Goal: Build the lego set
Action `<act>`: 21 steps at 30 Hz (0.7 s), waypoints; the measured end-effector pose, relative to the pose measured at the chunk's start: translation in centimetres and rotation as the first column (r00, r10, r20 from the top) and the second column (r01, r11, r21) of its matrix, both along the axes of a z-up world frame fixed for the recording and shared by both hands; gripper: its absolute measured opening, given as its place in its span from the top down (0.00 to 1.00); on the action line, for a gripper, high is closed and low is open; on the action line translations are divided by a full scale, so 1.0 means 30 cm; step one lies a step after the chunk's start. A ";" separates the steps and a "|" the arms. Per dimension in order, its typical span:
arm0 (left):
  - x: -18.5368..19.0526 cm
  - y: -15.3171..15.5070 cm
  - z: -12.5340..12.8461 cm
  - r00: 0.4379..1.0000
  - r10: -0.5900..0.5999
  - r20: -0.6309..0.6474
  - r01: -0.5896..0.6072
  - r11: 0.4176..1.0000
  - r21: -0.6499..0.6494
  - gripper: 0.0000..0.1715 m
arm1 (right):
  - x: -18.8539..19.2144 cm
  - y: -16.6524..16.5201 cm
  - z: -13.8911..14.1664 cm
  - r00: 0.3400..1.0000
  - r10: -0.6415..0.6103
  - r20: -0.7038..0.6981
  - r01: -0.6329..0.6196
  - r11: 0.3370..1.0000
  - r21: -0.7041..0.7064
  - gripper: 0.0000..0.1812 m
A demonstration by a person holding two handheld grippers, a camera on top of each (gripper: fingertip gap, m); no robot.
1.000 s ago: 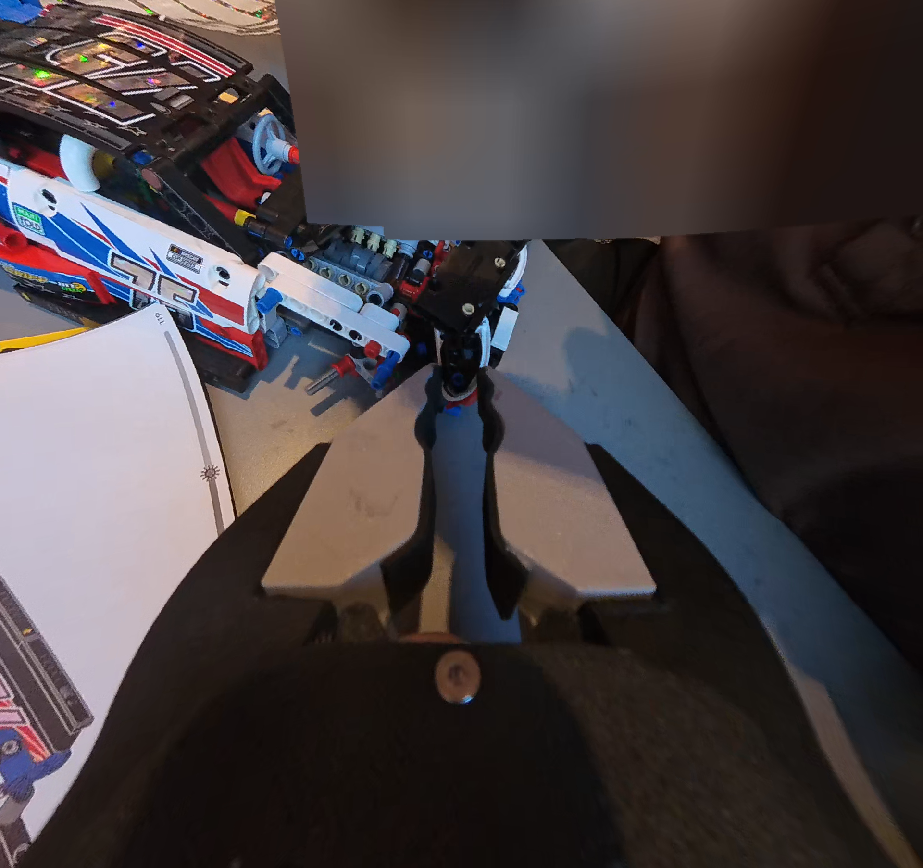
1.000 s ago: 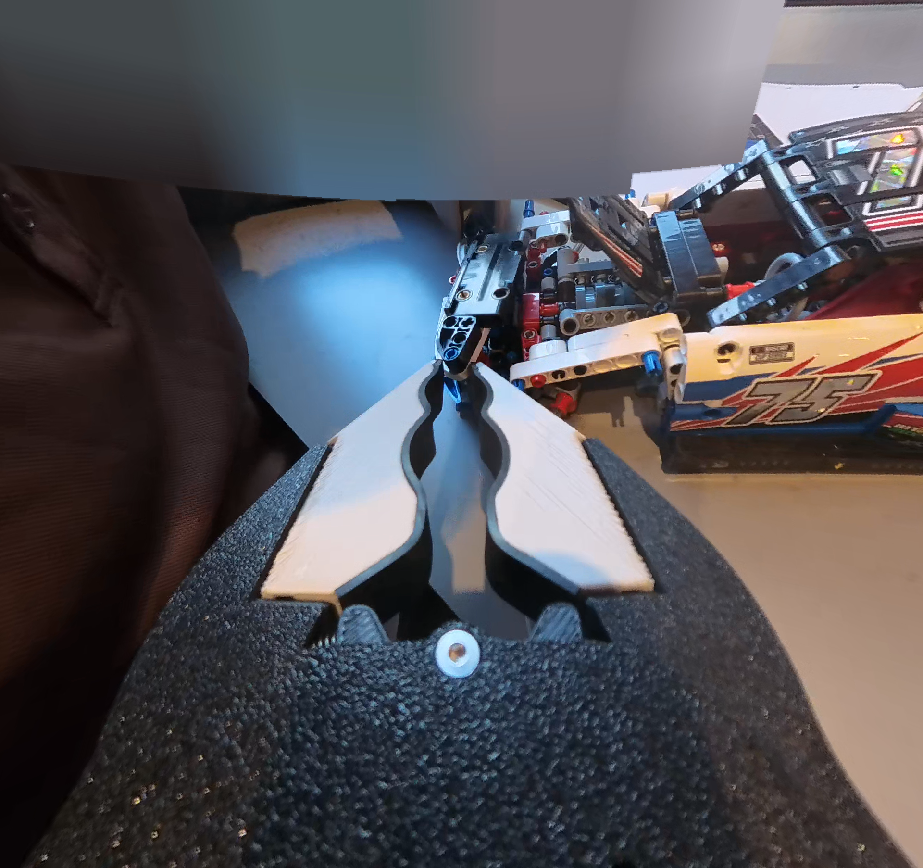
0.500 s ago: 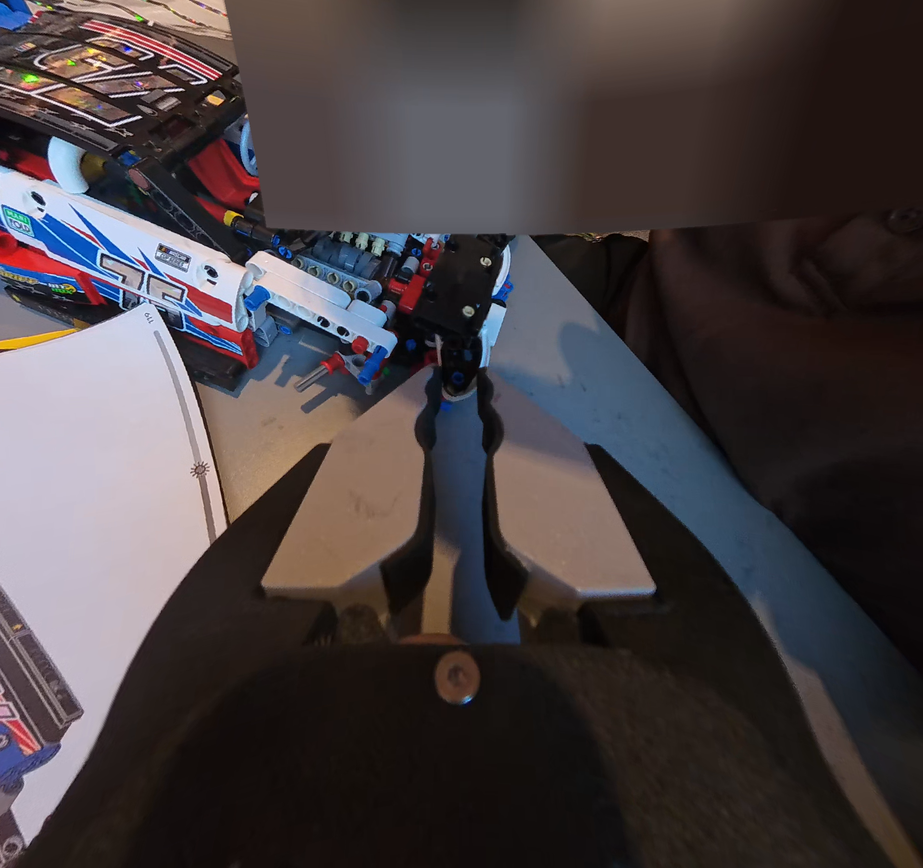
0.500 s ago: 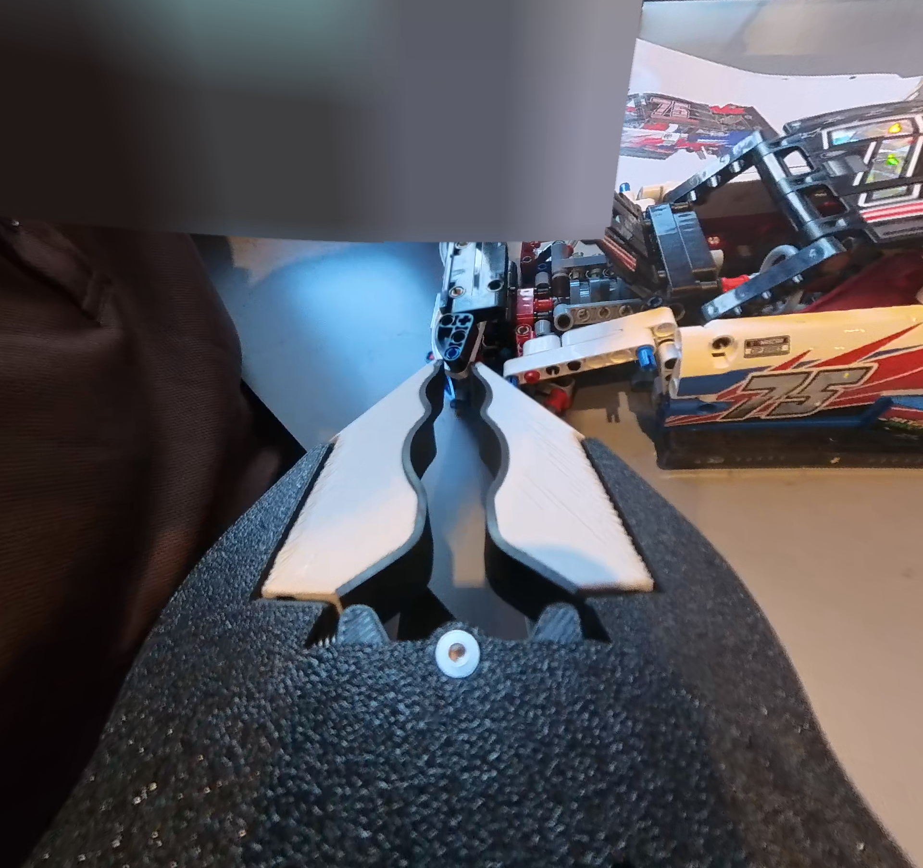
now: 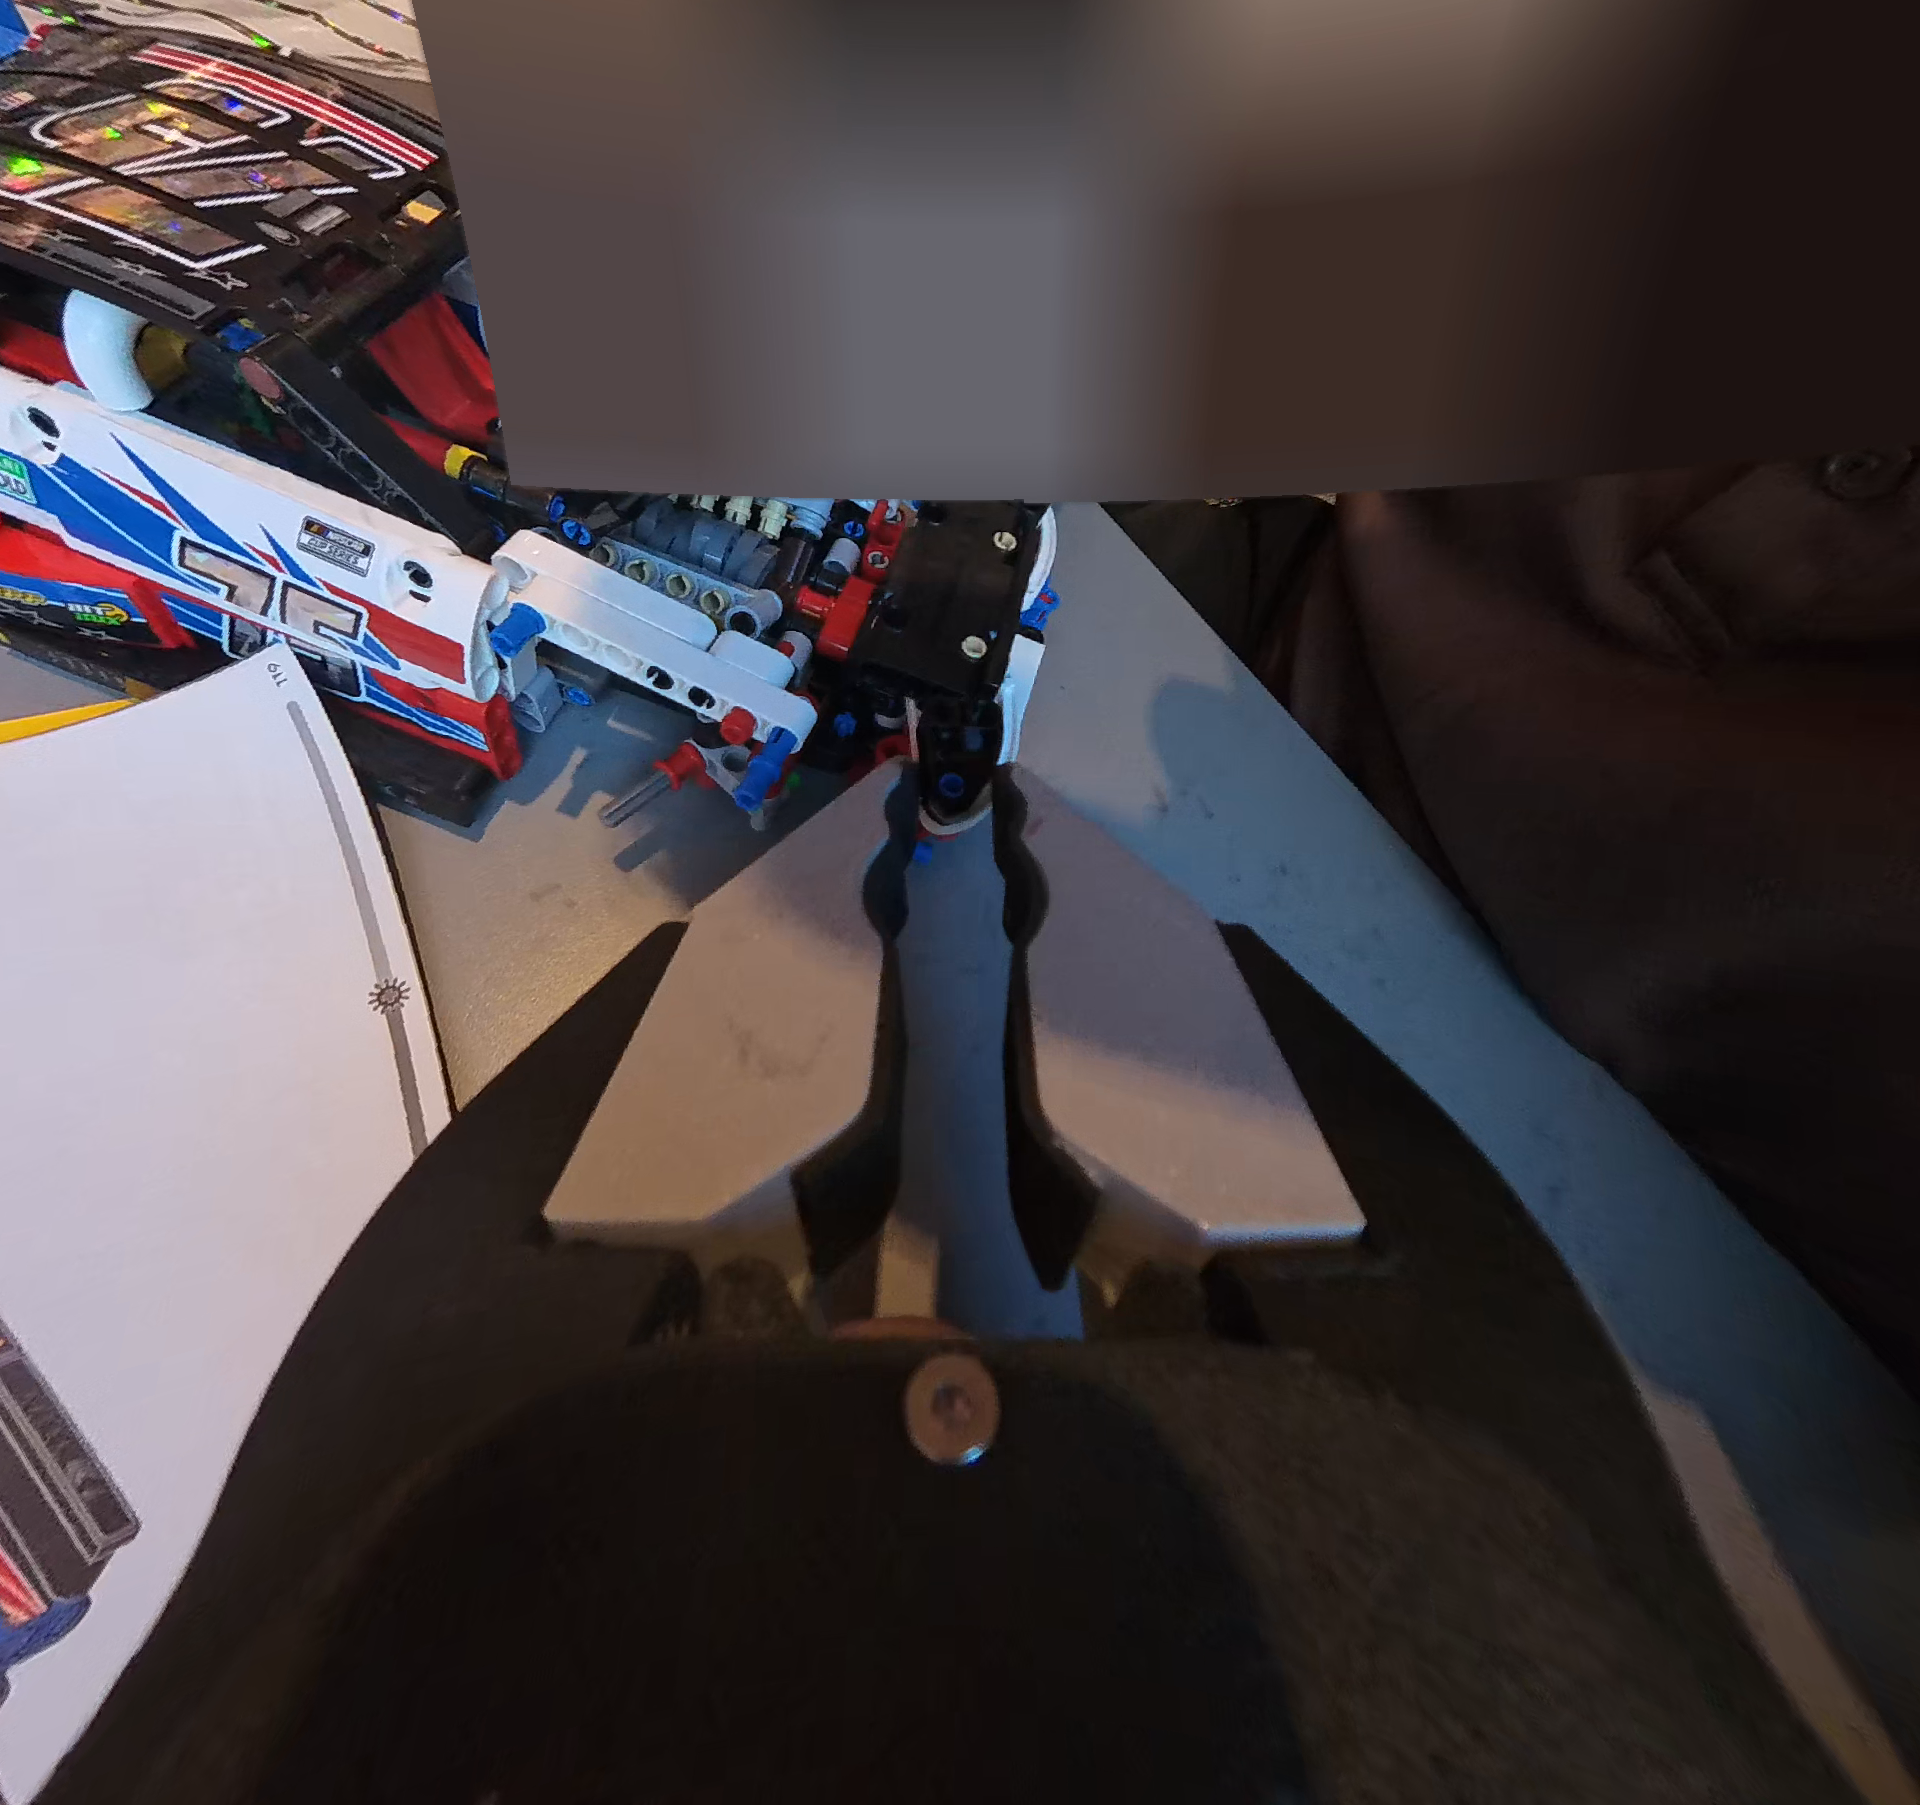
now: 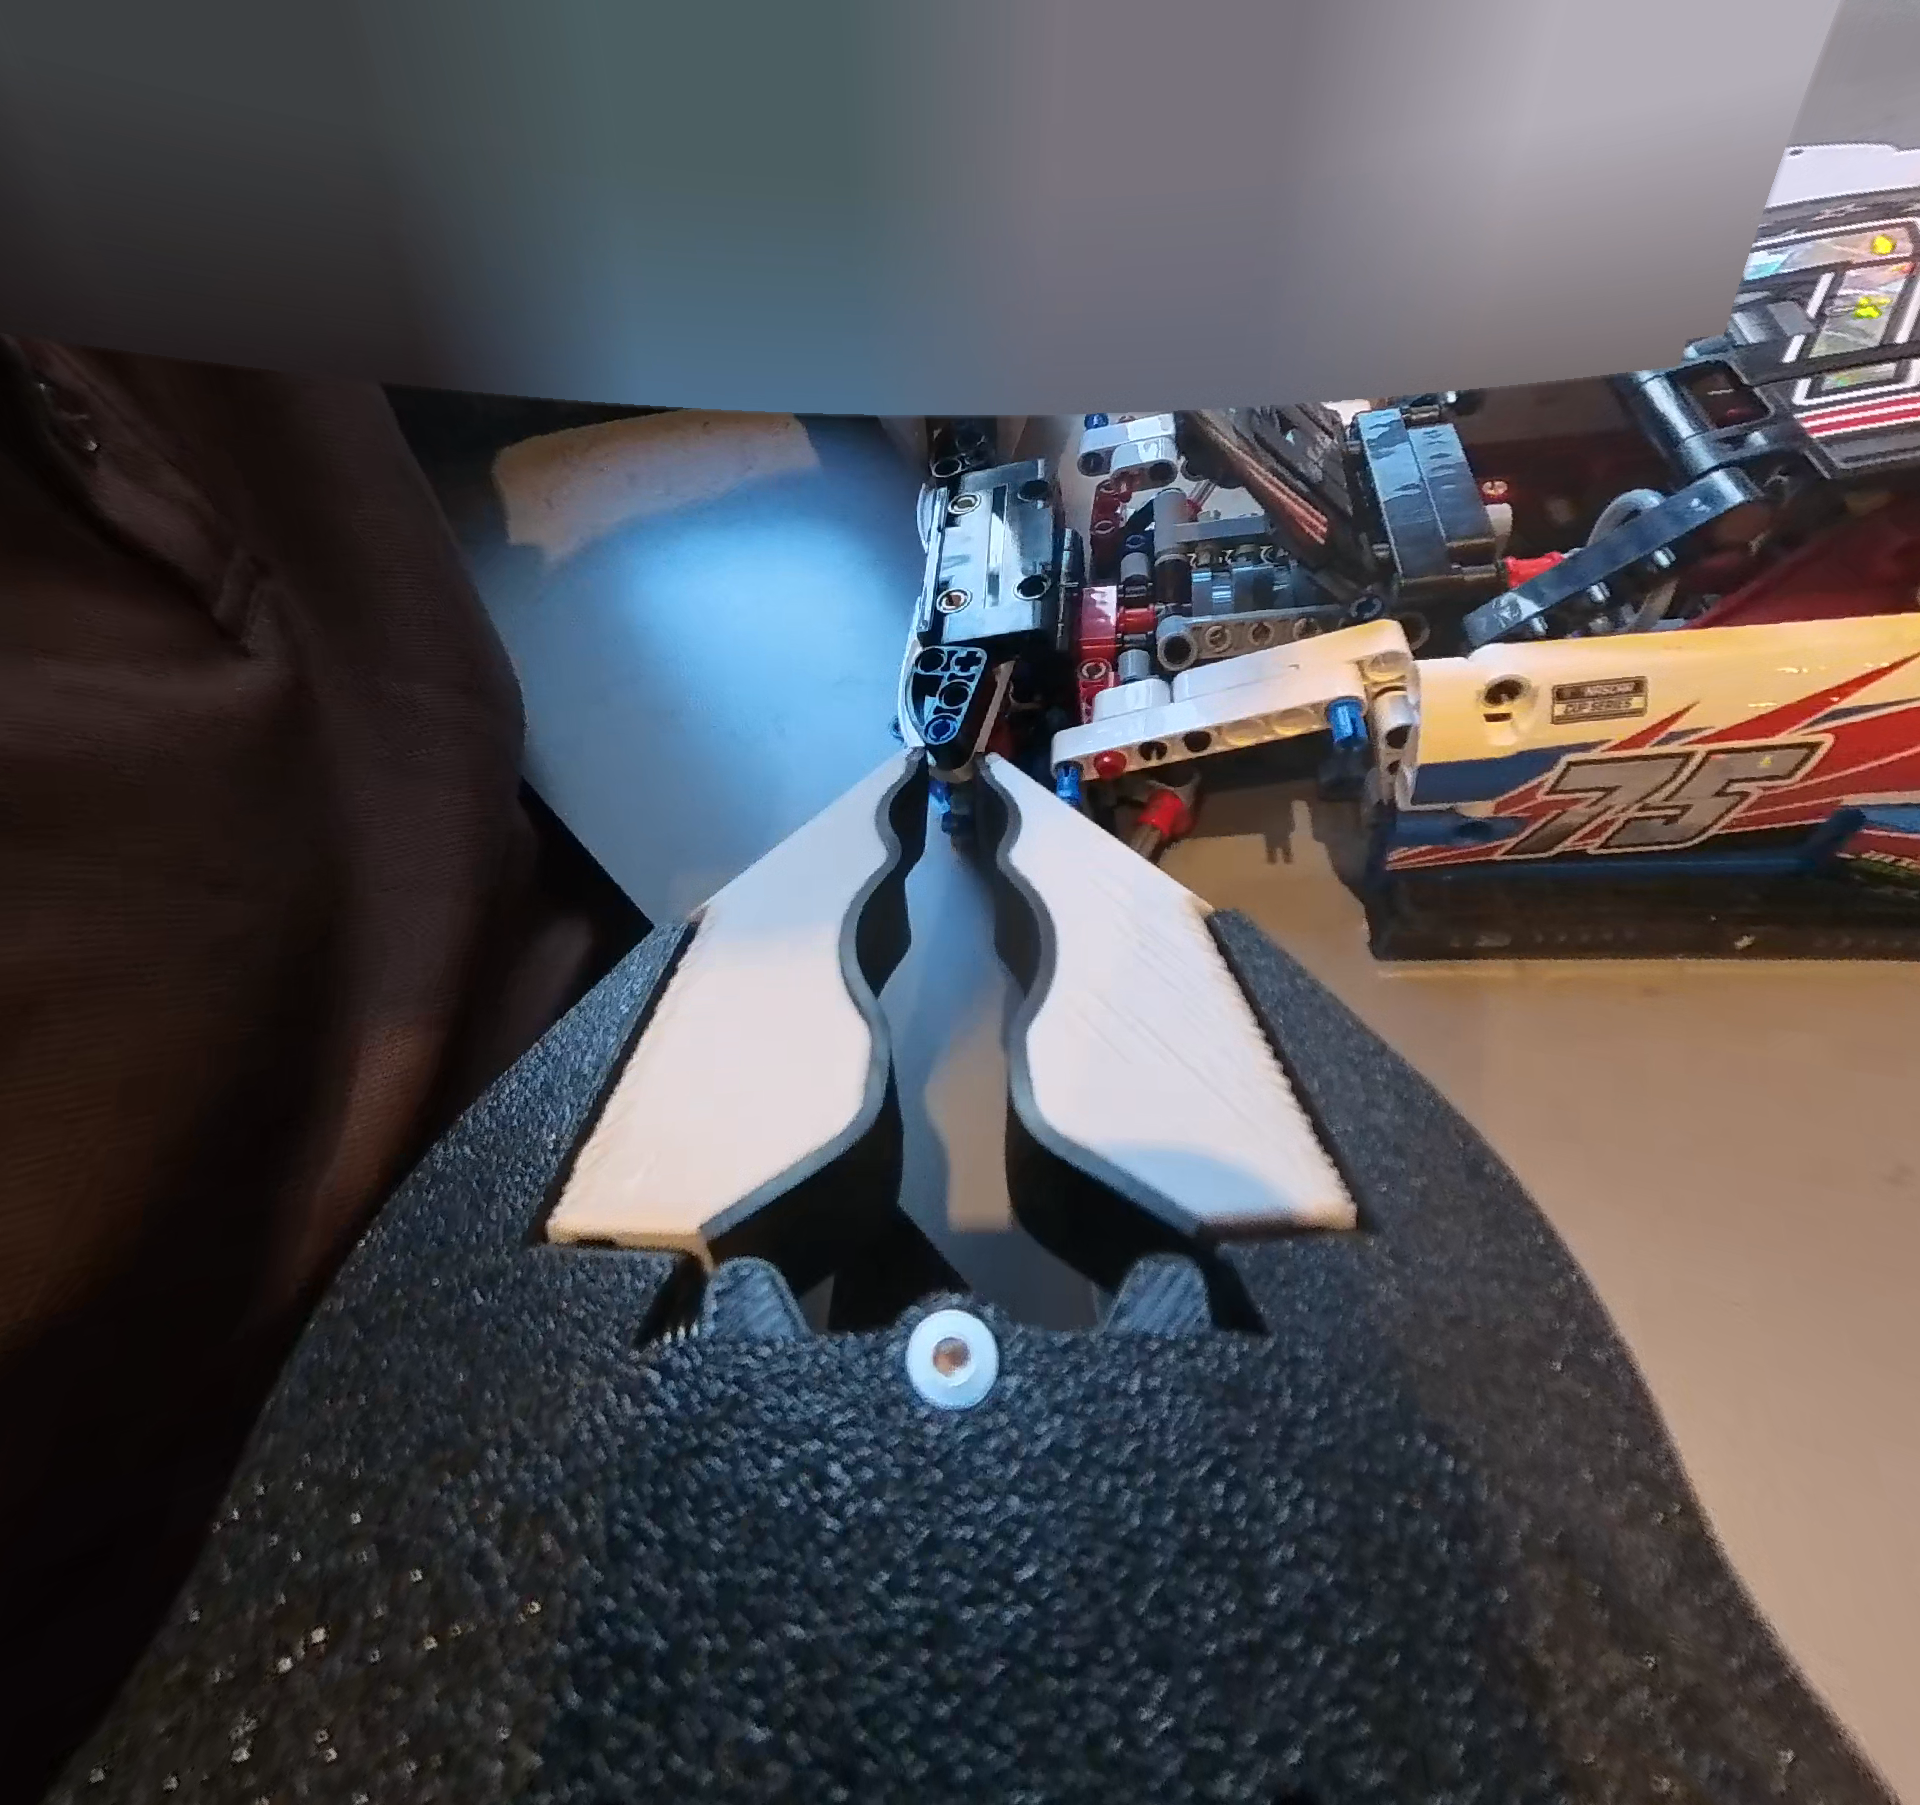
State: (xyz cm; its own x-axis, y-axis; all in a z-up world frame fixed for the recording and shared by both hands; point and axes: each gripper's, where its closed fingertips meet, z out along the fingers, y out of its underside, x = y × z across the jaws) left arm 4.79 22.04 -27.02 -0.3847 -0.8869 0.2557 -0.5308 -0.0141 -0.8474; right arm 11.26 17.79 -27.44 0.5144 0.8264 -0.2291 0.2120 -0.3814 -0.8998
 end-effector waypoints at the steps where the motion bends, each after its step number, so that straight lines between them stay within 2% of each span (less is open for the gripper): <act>1: 0.000 0.000 0.000 1.000 0.000 0.001 0.000 1.000 -0.001 0.94 | 0.000 -0.001 -0.001 1.000 0.002 -0.002 -0.002 1.000 -0.002 0.96; 9: 0.002 -0.002 0.002 1.000 -0.003 0.003 0.003 1.000 -0.003 0.93 | 0.004 -0.001 0.002 1.000 -0.001 -0.001 0.001 1.000 -0.003 0.95; 12: 0.002 -0.006 0.003 1.000 -0.007 0.005 0.007 1.000 -0.005 0.94 | -0.004 0.000 0.017 1.000 -0.008 0.015 0.007 0.999 0.031 0.87; 17: 0.004 -0.005 0.002 1.000 -0.002 0.006 0.002 1.000 0.000 0.94 | -0.023 0.004 -0.017 0.995 -0.018 0.096 0.012 0.998 0.061 0.88; 21: 0.017 0.002 0.049 0.998 0.031 0.057 -0.029 0.999 -0.030 0.94 | 0.013 0.013 0.009 0.994 -0.075 0.084 0.069 0.995 0.071 0.86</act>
